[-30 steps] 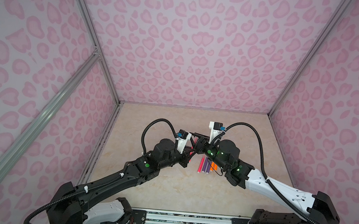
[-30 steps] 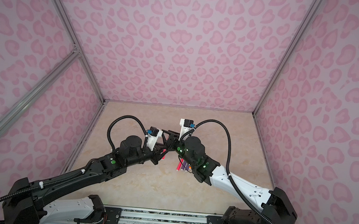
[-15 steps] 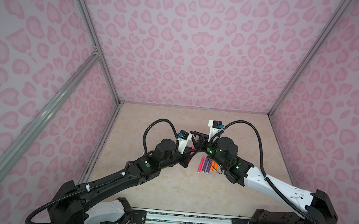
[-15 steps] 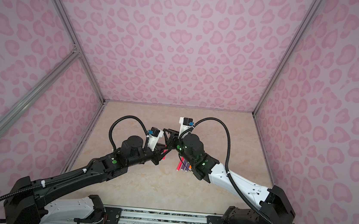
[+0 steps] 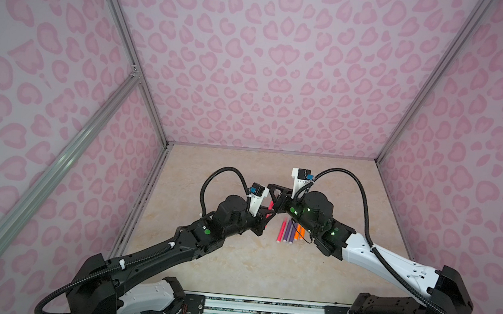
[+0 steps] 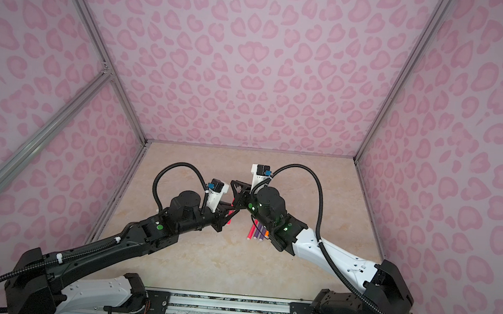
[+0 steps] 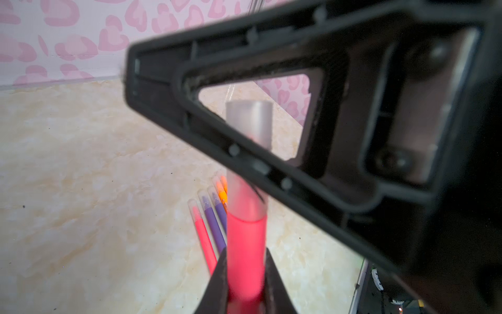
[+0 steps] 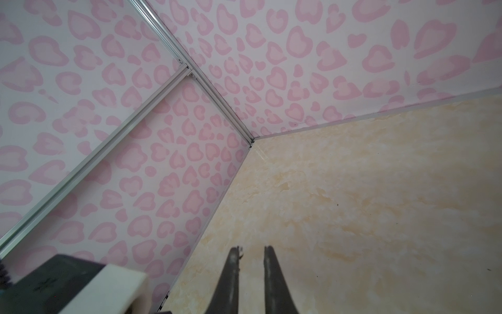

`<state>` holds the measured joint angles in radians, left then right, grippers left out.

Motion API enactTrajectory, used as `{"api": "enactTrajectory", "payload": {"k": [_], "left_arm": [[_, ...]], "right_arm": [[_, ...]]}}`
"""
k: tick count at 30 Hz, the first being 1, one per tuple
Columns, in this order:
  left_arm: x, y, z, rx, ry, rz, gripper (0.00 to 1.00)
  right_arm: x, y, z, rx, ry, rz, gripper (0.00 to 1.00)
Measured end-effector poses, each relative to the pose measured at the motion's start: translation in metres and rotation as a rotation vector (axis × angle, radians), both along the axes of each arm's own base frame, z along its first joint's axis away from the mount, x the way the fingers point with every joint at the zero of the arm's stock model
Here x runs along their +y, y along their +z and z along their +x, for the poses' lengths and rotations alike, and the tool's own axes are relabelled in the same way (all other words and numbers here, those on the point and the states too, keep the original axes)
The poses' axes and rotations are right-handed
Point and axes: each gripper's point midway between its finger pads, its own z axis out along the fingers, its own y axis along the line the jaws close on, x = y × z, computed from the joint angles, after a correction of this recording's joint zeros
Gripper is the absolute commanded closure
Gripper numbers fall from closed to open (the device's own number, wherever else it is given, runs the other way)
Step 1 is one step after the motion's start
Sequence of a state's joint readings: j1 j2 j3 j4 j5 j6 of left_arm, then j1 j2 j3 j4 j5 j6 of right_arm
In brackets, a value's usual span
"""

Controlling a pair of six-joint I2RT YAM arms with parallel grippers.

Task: Insert the pens into the pen caps
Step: 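Open the right gripper and draw it back from the capped pink marker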

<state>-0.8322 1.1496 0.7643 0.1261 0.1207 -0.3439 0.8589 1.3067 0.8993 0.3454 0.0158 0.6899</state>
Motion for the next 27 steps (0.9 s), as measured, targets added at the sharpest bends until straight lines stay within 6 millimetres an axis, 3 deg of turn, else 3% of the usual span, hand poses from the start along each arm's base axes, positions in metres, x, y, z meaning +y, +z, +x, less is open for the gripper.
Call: {"api": "enactTrajectory", "payload": {"k": [9,27], "left_arm": [[0.009,-0.018,-0.010,0.099,-0.069,-0.019,0.96],[0.014,-0.035,-0.043,0.257,-0.248,-0.077,0.96]], "right_arm": [[0.005,-0.021,-0.016,0.007,0.037,0.080,1.00],[0.009,-0.042,-0.054,-0.052,0.023,0.190,1.00]]}}
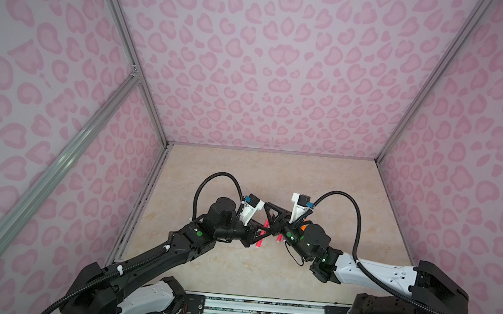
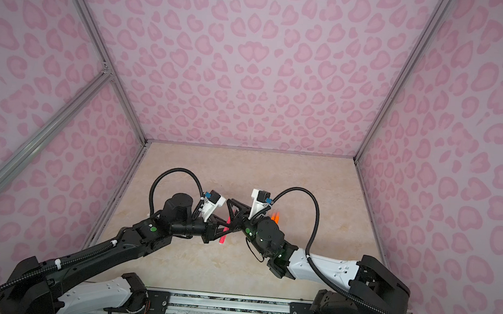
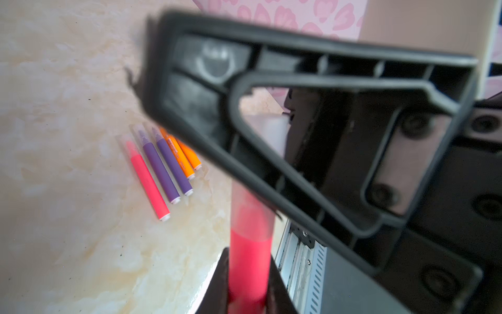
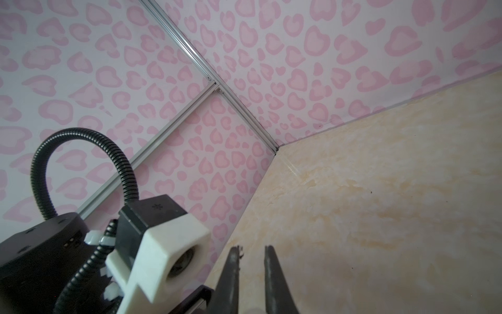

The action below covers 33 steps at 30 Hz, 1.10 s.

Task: Insert the pens into the pen caps
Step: 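Open the right gripper and draw it back from the capped pink marker, then lower the capped pink marker beside the other markers with the left gripper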

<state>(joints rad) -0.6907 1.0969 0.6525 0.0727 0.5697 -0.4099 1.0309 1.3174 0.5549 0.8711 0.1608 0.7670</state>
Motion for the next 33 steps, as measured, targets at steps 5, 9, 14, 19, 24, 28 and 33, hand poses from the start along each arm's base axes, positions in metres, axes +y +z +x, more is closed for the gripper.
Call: {"api": "enactTrajectory", "payload": {"k": [5,9,14,19,24,28,33], "left_arm": [[-0.001,0.003,-0.005,0.002,-0.025,-0.012,0.96],[-0.002,0.009,-0.003,-0.028,-0.029,-0.018,0.96],[0.027,0.016,0.067,-0.103,0.351,0.028,0.96],[0.044,-0.013,0.100,-0.027,0.548,0.142,0.96],[0.045,-0.076,0.115,0.144,0.624,0.311,0.96],[0.041,-0.115,0.119,0.244,0.633,0.400,0.97],[0.017,-0.141,0.122,0.331,0.555,0.433,0.97]], "right_arm": [[-0.004,0.004,-0.006,-0.007,0.003,0.013,1.00],[-0.013,0.009,-0.004,0.010,-0.039,-0.014,0.63],[-0.051,0.005,0.004,0.053,-0.146,-0.095,0.22],[-0.127,0.011,0.011,0.053,-0.382,-0.092,0.11],[-0.202,-0.004,0.014,0.063,-0.594,-0.120,0.11],[-0.229,0.004,0.007,0.043,-0.667,-0.093,0.11],[-0.249,-0.008,0.001,0.049,-0.717,-0.110,0.11]]}}
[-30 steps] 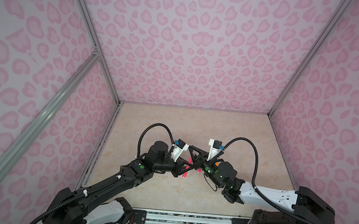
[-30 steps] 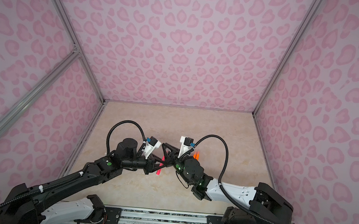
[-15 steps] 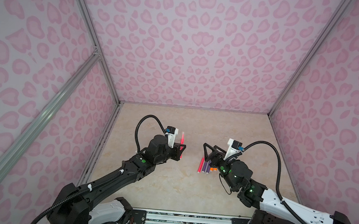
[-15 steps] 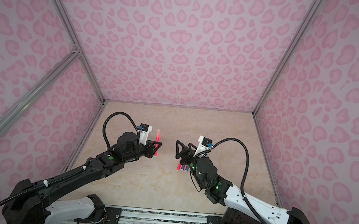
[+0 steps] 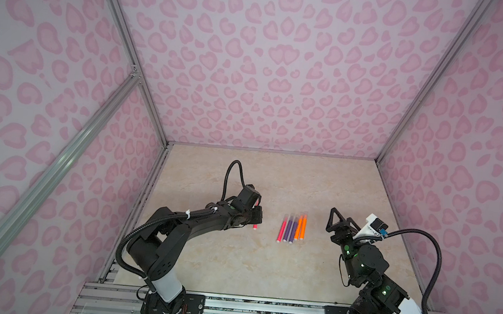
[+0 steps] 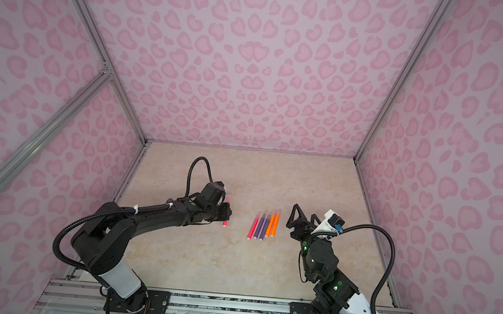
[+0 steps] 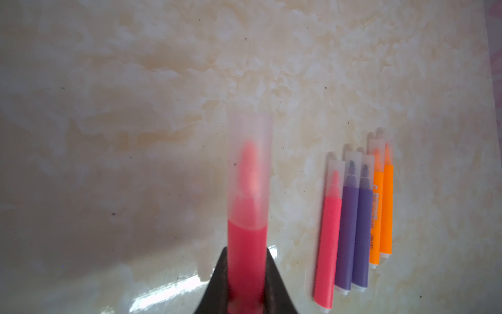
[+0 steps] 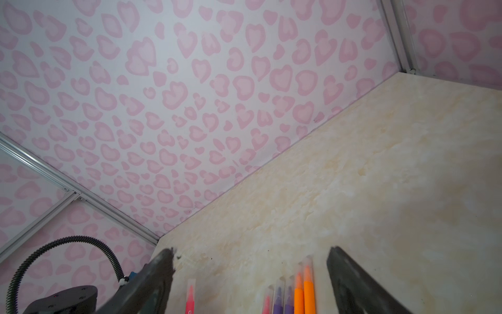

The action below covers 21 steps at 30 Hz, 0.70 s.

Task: Insert the pens into the pen caps
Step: 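Lower the capped pink marker beside the other markers with the left gripper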

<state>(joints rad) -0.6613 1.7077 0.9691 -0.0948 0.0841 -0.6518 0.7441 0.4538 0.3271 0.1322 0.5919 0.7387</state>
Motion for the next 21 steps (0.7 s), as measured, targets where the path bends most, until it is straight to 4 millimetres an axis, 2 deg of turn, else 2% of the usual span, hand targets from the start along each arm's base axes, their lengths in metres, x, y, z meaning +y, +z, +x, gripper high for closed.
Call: {"api": "enactTrajectory", "payload": {"k": [5,11,17,21], "left_arm": [[-0.034,-0.018,-0.011,0.080,-0.118,-0.028,0.97],[-0.070,-0.020,-0.021,0.106,-0.248,-0.033,0.97],[-0.070,-0.035,-0.025,0.160,-0.268,0.007,0.97],[-0.071,-0.037,-0.026,0.169,-0.276,0.015,0.94]], "right_arm": [[-0.007,0.002,-0.003,-0.007,-0.019,0.004,0.12],[-0.004,-0.003,-0.001,0.016,-0.005,-0.021,0.12],[-0.001,-0.002,0.001,0.029,0.006,-0.039,0.13],[0.000,-0.001,0.000,0.030,0.012,-0.041,0.13]]}}
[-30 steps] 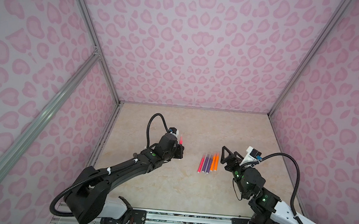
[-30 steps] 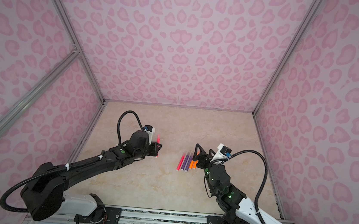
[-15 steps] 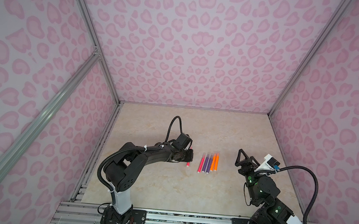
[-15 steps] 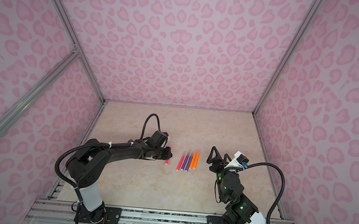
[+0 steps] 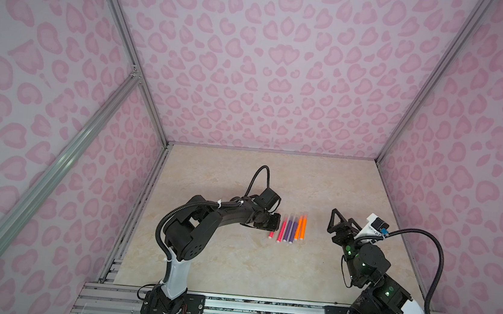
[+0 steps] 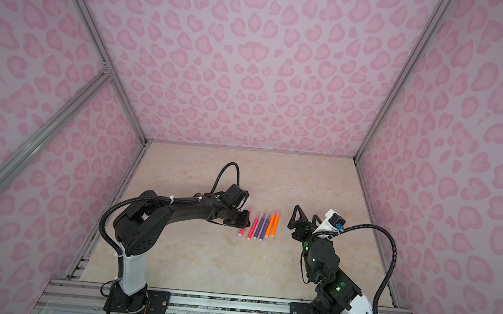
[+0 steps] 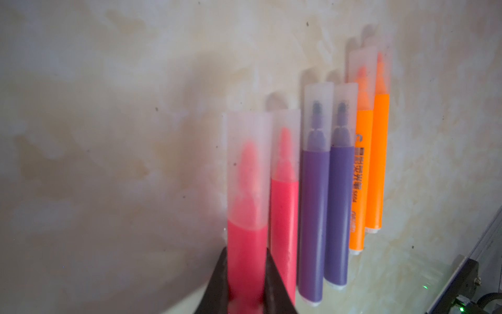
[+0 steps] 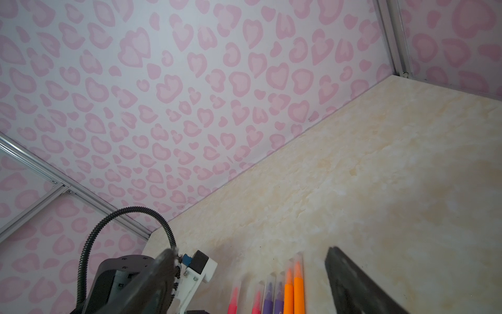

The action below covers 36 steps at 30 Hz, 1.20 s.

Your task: Insert the pens into the pen caps

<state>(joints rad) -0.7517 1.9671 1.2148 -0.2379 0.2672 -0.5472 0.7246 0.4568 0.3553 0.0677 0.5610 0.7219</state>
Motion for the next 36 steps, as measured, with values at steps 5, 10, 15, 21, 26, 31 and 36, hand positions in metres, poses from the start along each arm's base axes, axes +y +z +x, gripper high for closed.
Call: {"api": "enactTrajectory", "payload": {"k": [5,10,15,21,26,31,36], "left_arm": [[-0.005,-0.001,0.000,0.006,-0.024,-0.011,0.76],[-0.009,0.001,0.000,0.011,-0.035,-0.030,0.65],[-0.012,0.003,-0.001,0.008,-0.047,-0.043,0.56],[-0.002,0.008,-0.001,-0.026,-0.033,-0.027,0.48],[0.022,0.053,-0.001,-0.171,0.005,-0.025,0.42],[0.095,0.144,0.005,-0.563,0.215,-0.011,0.32],[0.221,0.185,0.001,-0.861,0.655,0.141,0.08]], "right_arm": [[0.000,0.000,-0.001,0.003,0.007,-0.003,0.13],[-0.001,0.002,-0.002,-0.003,0.008,0.000,0.13],[-0.004,0.003,-0.005,-0.010,0.007,0.005,0.13],[-0.007,0.005,-0.005,-0.017,-0.007,0.000,0.09],[-0.018,0.006,0.005,0.016,-0.088,-0.076,0.05],[-0.043,0.046,0.039,0.086,-0.283,-0.190,0.03],[-0.054,0.042,0.073,0.140,-0.327,-0.345,0.03]]}}
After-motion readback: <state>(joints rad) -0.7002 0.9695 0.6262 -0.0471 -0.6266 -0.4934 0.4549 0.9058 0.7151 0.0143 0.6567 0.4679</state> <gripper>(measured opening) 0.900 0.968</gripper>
